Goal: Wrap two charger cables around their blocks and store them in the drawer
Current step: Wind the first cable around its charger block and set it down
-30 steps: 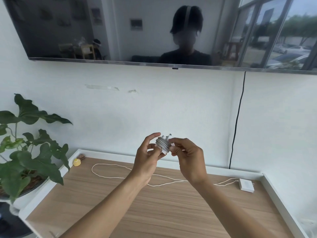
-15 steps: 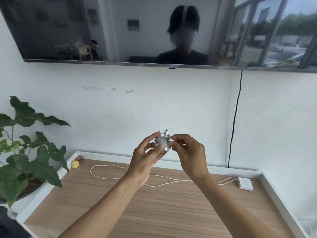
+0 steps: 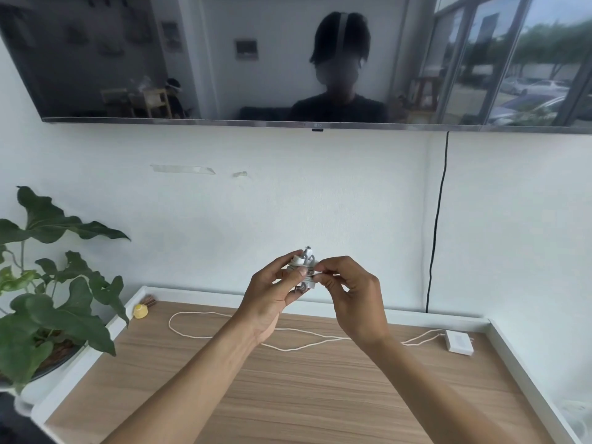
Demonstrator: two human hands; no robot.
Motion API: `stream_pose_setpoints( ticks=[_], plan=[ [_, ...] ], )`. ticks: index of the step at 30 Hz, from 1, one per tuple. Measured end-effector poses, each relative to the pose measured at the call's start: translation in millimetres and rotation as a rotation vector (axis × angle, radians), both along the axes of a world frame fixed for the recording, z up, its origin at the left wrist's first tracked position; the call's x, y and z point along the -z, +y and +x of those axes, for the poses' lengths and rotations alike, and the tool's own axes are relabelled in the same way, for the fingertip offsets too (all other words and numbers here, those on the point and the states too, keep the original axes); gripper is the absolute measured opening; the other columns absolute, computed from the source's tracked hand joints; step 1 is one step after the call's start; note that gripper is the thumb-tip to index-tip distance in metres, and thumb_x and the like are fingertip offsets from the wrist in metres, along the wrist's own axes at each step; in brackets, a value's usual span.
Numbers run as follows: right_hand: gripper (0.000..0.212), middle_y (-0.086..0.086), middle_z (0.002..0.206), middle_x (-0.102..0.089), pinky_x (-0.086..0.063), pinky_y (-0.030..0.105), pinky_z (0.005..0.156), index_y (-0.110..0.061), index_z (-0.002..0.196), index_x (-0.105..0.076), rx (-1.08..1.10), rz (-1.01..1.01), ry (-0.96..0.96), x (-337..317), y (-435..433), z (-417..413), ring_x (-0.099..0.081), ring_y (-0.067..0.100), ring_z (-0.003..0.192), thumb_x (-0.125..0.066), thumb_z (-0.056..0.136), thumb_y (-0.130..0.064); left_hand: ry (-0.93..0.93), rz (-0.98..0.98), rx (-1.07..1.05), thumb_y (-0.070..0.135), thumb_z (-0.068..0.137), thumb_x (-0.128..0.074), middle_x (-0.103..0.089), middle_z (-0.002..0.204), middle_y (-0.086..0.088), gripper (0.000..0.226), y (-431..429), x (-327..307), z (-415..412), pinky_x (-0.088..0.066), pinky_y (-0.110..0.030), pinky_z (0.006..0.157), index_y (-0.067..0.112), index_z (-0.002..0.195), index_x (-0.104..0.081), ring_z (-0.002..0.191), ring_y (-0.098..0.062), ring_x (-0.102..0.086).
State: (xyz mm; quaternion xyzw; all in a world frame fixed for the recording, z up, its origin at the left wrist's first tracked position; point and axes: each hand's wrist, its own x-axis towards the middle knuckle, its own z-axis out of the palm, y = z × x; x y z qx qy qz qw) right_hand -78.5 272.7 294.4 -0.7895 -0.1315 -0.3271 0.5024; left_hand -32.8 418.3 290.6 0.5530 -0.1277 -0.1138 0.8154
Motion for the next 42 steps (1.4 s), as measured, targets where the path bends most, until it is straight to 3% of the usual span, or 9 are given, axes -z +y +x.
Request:
stream_pose_setpoints(
  ticks=[5, 9, 13, 17, 20, 26, 31, 38, 42],
  plan=[
    [0.032, -0.015, 0.087, -0.069, -0.051, 0.021, 0.072, -0.033, 0.090, -0.062, -0.014, 0.009, 0.031, -2.7, -2.6, 2.2, -0.065, 0.011, 0.083, -0.061, 0.089, -0.001, -0.048, 0.018, -0.052, 0.009, 0.086, -0.067, -0.067, 0.112, -0.010, 0.032, -1.0, 0.6, -1.5, -0.055, -0.033, 0.088, 0.013, 0.118, -0.067, 0.099, -0.019, -0.067],
    [0.027, -0.011, 0.080, -0.066, -0.047, 0.016, 0.067, -0.024, 0.087, -0.061, -0.033, 0.124, 0.074, -10.0, -4.4, 7.1, -0.061, 0.012, 0.070, -0.055, 0.091, 0.003, -0.111, -0.003, -0.101, 0.003, 0.090, -0.061, -0.072, 0.100, 0.001, 0.028, -7.3, -1.8, -6.5, -0.056, -0.026, 0.080, 0.015, 0.114, -0.068, 0.093, -0.012, -0.068],
    [0.024, -0.014, 0.080, -0.065, -0.048, 0.016, 0.067, -0.021, 0.088, -0.061, -0.027, 0.208, 0.117, -21.8, -5.9, 16.0, -0.062, 0.016, 0.069, -0.052, 0.093, 0.001, -0.169, 0.016, -0.140, 0.003, 0.090, -0.061, -0.074, 0.095, 0.007, 0.028, -10.8, -4.6, -7.8, -0.057, -0.032, 0.087, 0.013, 0.116, -0.066, 0.091, -0.008, -0.069],
    [0.024, -0.011, 0.083, -0.068, -0.048, 0.015, 0.067, -0.026, 0.088, -0.062, -0.019, 0.124, 0.183, -31.0, -10.3, 18.7, -0.065, 0.012, 0.072, -0.053, 0.094, -0.005, -0.251, 0.083, -0.180, 0.010, 0.087, -0.069, -0.073, 0.101, 0.001, 0.032, -5.9, -5.2, -4.7, -0.057, -0.031, 0.078, 0.014, 0.118, -0.067, 0.093, -0.012, -0.067],
    [0.025, -0.007, 0.079, -0.067, -0.051, 0.023, 0.073, -0.025, 0.086, -0.062, -0.043, 0.030, 0.259, -35.0, -13.6, 17.1, -0.063, 0.013, 0.075, -0.053, 0.093, -0.003, -0.331, 0.156, -0.229, 0.010, 0.086, -0.071, -0.072, 0.110, -0.006, 0.035, -2.6, -4.8, -2.9, -0.053, -0.023, 0.070, 0.011, 0.121, -0.066, 0.093, -0.014, -0.066],
    [0.019, 0.003, 0.082, -0.067, -0.051, 0.029, 0.074, -0.016, 0.089, -0.063, -0.023, -0.086, 0.359, -44.3, -16.4, 17.6, -0.065, 0.021, 0.083, -0.052, 0.093, -0.001, -0.390, 0.192, -0.263, 0.007, 0.086, -0.070, -0.068, 0.118, -0.009, 0.037, -1.1, -0.2, -0.2, -0.055, -0.025, 0.072, 0.009, 0.123, -0.064, 0.097, -0.018, -0.065],
    [0.017, -0.003, 0.075, -0.063, -0.043, 0.017, 0.062, -0.011, 0.087, -0.065, -0.028, -0.191, 0.312, -46.8, -18.4, 16.7, -0.056, 0.016, 0.073, -0.053, 0.091, 0.000, -0.411, 0.218, -0.226, 0.009, 0.085, -0.072, -0.068, 0.121, -0.004, 0.040, -0.2, 0.7, 2.6, -0.054, -0.031, 0.083, 0.012, 0.124, -0.063, 0.103, -0.020, -0.064],
    [0.025, -0.013, 0.082, -0.064, -0.046, 0.009, 0.071, -0.011, 0.095, -0.070, -0.026, -0.074, 0.230, -35.9, -18.0, 15.5, -0.059, -0.006, 0.077, -0.052, 0.090, 0.007, -0.363, 0.180, -0.158, 0.020, 0.081, -0.071, -0.071, 0.113, -0.008, 0.045, -1.0, -1.4, 2.8, -0.052, -0.030, 0.076, 0.012, 0.124, -0.064, 0.090, -0.019, -0.064],
    [0.025, -0.010, 0.090, -0.068, -0.044, 0.007, 0.075, -0.014, 0.097, -0.071, -0.019, -0.020, 0.215, -29.7, -17.8, 17.2, -0.061, -0.007, 0.085, -0.055, 0.091, 0.004, -0.340, 0.158, -0.135, 0.021, 0.079, -0.070, -0.071, 0.109, -0.008, 0.044, -1.5, -0.5, 3.1, -0.052, -0.030, 0.076, 0.012, 0.123, -0.065, 0.092, -0.020, -0.064]
  ],
)
